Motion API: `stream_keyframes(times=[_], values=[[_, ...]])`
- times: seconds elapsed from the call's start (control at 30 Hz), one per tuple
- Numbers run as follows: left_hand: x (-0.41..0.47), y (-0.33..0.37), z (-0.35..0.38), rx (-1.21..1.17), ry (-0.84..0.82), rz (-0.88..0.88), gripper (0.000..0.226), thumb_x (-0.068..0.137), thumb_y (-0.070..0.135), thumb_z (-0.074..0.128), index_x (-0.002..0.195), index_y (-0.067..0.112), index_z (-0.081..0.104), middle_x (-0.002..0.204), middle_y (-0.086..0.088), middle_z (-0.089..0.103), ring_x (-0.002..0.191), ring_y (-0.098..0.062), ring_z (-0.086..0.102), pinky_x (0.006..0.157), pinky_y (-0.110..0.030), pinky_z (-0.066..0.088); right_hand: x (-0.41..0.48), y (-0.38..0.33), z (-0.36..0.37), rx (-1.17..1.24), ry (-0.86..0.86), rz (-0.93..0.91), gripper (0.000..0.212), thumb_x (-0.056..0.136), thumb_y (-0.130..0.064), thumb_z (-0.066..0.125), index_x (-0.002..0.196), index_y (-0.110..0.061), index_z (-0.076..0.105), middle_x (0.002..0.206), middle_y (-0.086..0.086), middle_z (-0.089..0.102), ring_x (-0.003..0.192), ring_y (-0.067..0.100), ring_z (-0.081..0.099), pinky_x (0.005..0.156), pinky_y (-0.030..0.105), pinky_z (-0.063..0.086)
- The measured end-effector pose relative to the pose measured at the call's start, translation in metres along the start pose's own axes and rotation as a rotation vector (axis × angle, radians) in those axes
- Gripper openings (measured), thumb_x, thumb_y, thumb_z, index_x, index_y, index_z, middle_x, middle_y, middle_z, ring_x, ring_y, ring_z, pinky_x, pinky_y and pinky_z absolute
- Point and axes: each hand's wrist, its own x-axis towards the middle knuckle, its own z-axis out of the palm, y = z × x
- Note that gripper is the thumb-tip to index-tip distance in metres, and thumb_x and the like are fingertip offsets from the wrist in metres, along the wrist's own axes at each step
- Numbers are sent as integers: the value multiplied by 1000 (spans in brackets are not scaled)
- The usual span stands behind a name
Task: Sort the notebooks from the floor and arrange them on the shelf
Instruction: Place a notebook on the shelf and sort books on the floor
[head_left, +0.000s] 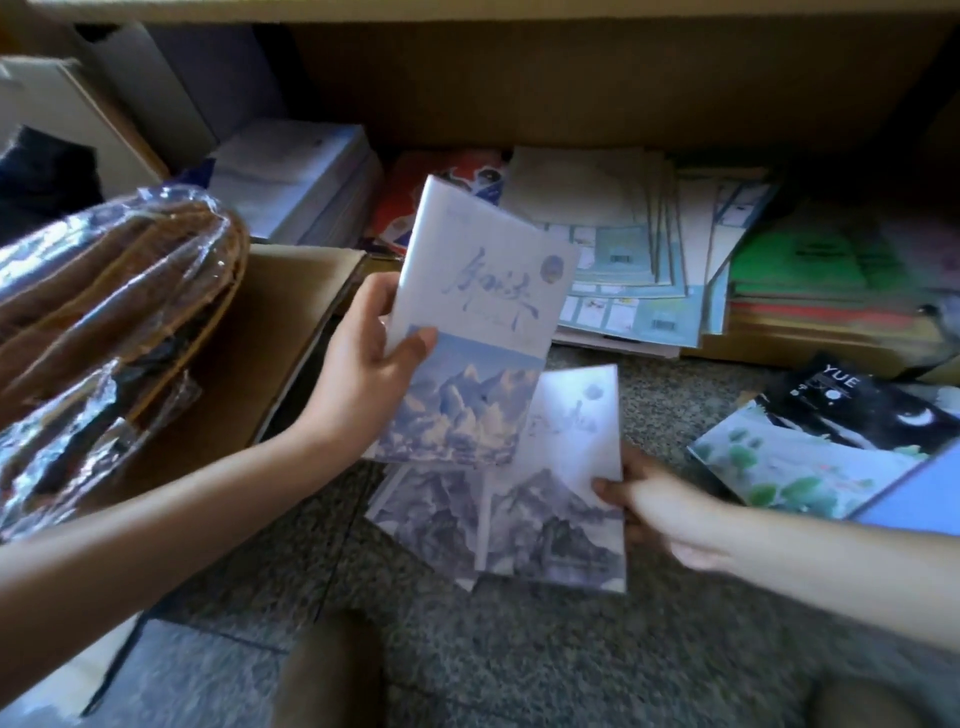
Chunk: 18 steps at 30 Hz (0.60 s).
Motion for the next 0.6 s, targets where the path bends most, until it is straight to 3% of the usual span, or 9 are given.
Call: stream_keyframes(times=[0.1,0.2,0.3,0.37,0.5,0.6], values=[[-2,0,8,-82,59,-52,20,92,1,54,98,21,49,81,10,65,68,-4,63,58,-20,50,-19,-16,-32,57,162,-175,33,92,1,51,114,-23,53,114,3,66,101,24,64,88,47,51],[-4,0,15,-166,133,-151,19,93,5,53,96,23,51,82,7,65,65,-3,64,54,-21,51,-34,-22,-54,58,411,-391,29,92,0,50,107,-25,53,116,0,64,100,18,62,87,38,48],[-4,4,22,-139,129,-182,12,95,7,51,104,15,49,86,4,64,64,-2,63,55,-21,53,-48,-26,-64,-9,648,-558,17,98,-12,46,103,-28,52,100,-12,62,87,-2,58,73,27,45],[-5,7,28,-128,106,-185,12,95,7,50,106,12,48,85,3,64,62,-1,63,53,-19,52,-56,-32,-68,-78,750,-606,15,100,-17,42,90,-27,49,80,-12,51,67,-11,49,60,22,36],[-3,13,40,-117,102,-210,11,94,6,51,104,11,53,81,1,63,63,-8,60,55,-22,49,-61,-47,-63,-78,715,-656,16,98,-21,45,85,-23,53,68,-10,49,56,-8,47,51,9,33],[-3,18,50,-157,95,-232,11,95,6,50,103,10,56,83,-3,64,69,-13,60,63,-29,49,-54,-51,-50,-43,617,-588,18,98,-28,45,99,-16,58,86,-2,61,76,5,57,61,12,37]])
